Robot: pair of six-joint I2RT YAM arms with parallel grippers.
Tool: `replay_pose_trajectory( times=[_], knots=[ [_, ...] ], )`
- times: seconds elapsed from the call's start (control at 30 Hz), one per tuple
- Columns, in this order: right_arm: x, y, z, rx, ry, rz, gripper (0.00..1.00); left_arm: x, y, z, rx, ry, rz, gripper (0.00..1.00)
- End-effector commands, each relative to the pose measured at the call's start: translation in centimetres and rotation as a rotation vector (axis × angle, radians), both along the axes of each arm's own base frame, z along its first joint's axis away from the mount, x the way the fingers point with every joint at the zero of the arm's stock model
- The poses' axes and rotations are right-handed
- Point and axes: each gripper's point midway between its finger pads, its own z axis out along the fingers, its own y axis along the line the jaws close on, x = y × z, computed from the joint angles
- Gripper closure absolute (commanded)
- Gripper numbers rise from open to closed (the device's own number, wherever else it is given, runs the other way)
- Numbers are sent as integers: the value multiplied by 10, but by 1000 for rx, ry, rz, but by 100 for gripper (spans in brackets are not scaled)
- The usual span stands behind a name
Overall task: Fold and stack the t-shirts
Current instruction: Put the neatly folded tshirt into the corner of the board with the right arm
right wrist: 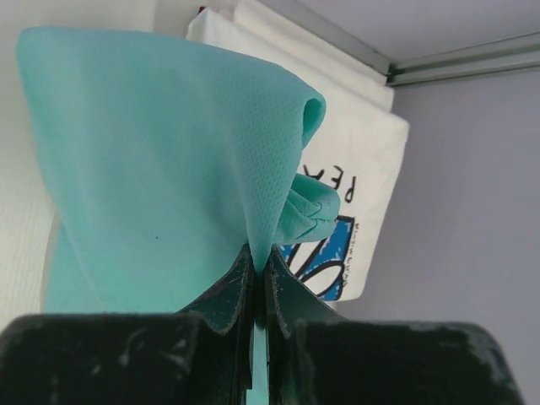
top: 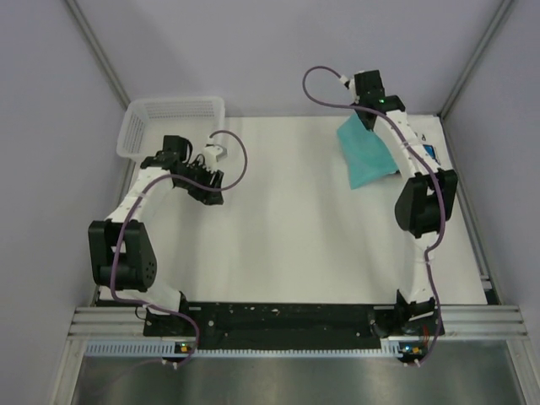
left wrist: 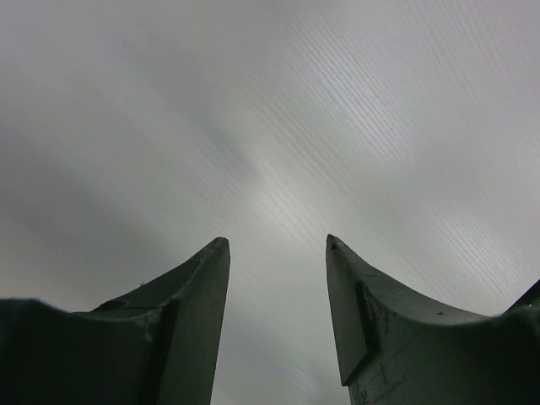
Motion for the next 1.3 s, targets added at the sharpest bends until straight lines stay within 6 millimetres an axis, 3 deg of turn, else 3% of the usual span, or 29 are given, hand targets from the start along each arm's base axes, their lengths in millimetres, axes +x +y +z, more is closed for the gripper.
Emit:
replay_pose_trajectory(
  times=[0.0, 0.43, 0.53, 0.83, 0.93, 0.97, 1.27],
  knots=[
    [11, -25, 51, -91, -105, -45, 100, 4, 3, 12, 8, -72, -3, 46],
    [23, -79, 88, -143, -164, -52, 100, 8, 5, 14, 20, -74, 0, 45],
    [29, -88, 89, -120, -183, -51, 100, 9, 6, 15, 31, -75, 3, 45],
    [39, -126, 44, -102, -117, -109, 100, 10, 10, 14, 51, -73, 14, 45],
    [44, -130, 35, -101, -117, -132, 100, 12, 10, 13, 50, -63, 19, 45],
    [42, -151, 33, -110, -113, -176, 100, 13, 10, 13, 48, -60, 21, 45],
    [55, -184, 12, -105, -134, -253, 100, 14, 13, 13, 61, -55, 38, 45]
  ],
)
